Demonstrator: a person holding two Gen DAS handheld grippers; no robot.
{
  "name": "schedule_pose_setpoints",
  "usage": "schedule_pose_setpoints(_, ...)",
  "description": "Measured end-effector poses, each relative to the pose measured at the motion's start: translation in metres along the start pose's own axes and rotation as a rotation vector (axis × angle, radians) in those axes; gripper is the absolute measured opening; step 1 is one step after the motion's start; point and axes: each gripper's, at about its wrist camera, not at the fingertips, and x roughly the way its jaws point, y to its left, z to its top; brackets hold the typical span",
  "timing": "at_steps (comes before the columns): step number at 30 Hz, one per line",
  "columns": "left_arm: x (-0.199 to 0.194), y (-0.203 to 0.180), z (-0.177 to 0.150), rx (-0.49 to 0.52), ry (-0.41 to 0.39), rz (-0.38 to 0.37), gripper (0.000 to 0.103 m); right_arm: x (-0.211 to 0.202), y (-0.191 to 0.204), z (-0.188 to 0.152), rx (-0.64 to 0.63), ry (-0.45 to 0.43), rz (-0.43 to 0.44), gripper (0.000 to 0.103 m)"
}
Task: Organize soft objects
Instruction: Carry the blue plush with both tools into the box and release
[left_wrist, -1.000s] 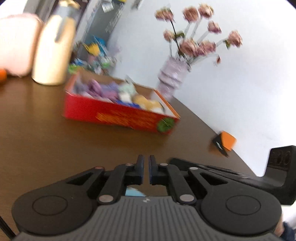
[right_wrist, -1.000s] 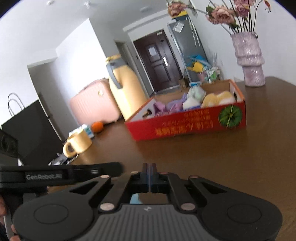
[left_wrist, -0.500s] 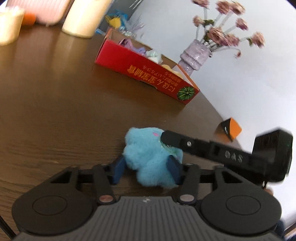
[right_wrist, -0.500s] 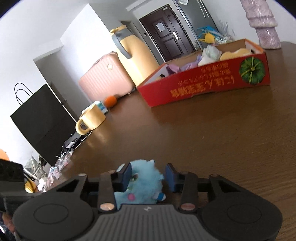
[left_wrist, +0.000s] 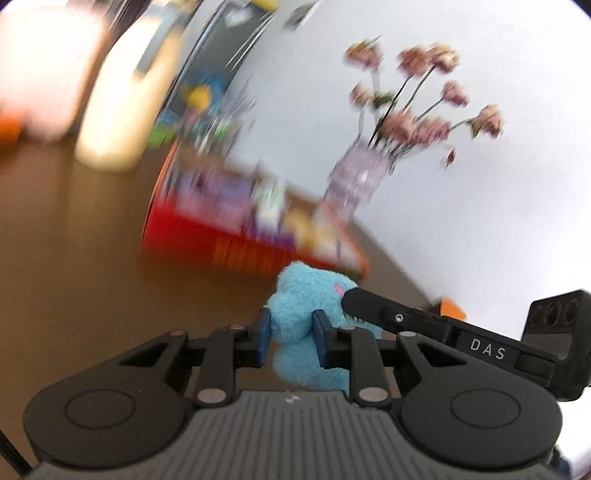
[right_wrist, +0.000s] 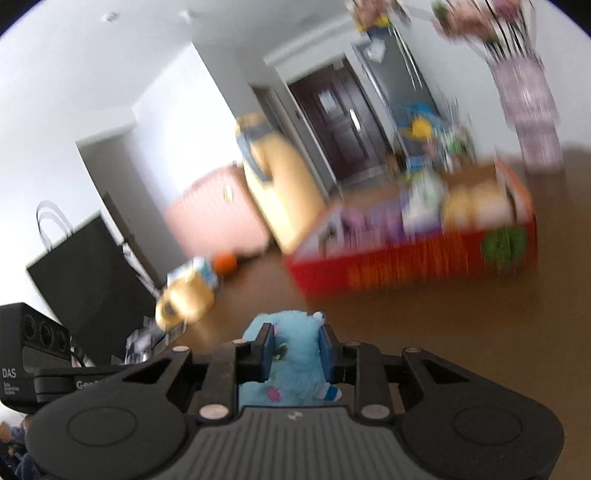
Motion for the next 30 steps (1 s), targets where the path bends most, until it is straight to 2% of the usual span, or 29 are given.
schedule_pose_setpoints(2,0.019,-0.003,0.043,0.046,-0.027,-0.013,0.025,0.016,-0.003,0.043,-0.038,-0.055,-0.018,0.025)
schedule_pose_setpoints(4,0.052,0.001,0.088,0.080,-0.019,-0.017,0.024,0.039,-0.009,0.081,-0.086,-0.088,-0.052,0.025)
schedule_pose_setpoints(6,0.088,0.012,0.125,0.032,0.021,-0.001,0.024,0.076,-0.022,0.121,-0.092,-0.081,-0.075,0.025)
schedule_pose_setpoints(10,0.156,0.036,0.173,0.023,0.058,0.065,0.024,0.154,-0.050,0.174,-0.102,-0.039,-0.131,0.025)
schedule_pose_setpoints(14,0.207,0.067,0.198,0.038,0.078,0.228,0.024,0.235,-0.081,0.198,-0.020,0.060,-0.128,0.025)
schedule_pose_setpoints(16,0.223,0.076,0.201,0.090,0.093,0.310,0.025,0.269,-0.091,0.196,-0.019,0.120,-0.153,0.025)
schedule_pose_setpoints(17,0.230,0.080,0.201,0.104,0.109,0.332,0.025,0.286,-0.095,0.193,-0.025,0.164,-0.191,0.024)
schedule_pose_setpoints(19,0.236,0.084,0.197,0.147,0.134,0.345,0.025,0.309,-0.096,0.183,-0.052,0.248,-0.199,0.024)
schedule_pose_setpoints(22,0.232,0.081,0.189,0.207,0.135,0.342,0.026,0.318,-0.096,0.175,-0.038,0.294,-0.158,0.025)
schedule_pose_setpoints(26,0.222,0.080,0.188,0.218,0.120,0.353,0.027,0.307,-0.098,0.181,-0.015,0.272,-0.164,0.027)
schedule_pose_setpoints(28,0.210,0.075,0.191,0.217,0.103,0.369,0.033,0.289,-0.099,0.188,0.002,0.241,-0.167,0.027)
schedule_pose_setpoints(30,0.195,0.066,0.195,0.228,0.083,0.373,0.044,0.258,-0.099,0.197,-0.007,0.206,-0.183,0.030)
